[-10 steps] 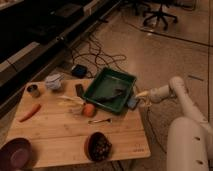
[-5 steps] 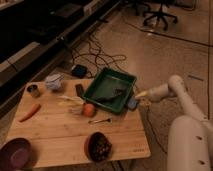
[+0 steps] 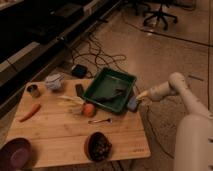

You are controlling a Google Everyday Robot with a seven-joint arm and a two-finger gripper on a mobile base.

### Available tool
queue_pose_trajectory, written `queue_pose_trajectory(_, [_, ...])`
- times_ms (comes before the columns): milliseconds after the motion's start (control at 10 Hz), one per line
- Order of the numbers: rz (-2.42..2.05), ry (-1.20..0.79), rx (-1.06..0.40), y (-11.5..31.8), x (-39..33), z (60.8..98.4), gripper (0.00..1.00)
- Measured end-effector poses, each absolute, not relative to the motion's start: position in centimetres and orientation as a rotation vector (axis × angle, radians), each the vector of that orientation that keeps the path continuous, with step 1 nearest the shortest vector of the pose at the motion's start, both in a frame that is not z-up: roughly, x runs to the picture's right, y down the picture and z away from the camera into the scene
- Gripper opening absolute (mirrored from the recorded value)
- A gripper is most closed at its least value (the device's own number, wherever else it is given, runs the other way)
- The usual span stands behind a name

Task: Place sponge in purple bowl

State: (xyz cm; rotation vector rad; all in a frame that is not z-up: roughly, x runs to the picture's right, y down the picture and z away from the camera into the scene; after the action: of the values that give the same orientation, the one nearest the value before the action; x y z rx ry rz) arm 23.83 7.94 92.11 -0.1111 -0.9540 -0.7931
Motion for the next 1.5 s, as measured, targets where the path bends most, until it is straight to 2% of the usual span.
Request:
queue_pose_trajectory(500, [-0.830,-0.927,-0.101,5.0,23.5,85.6,0.00])
queue_pose_trajectory(800, [-0.873,-0.912,-0.088,3.2,22.7,83.6,0.00])
queue_pose_trajectory(1500, [-0.965,-1.002,-0.023,-3.3,14.4,83.7,0.00])
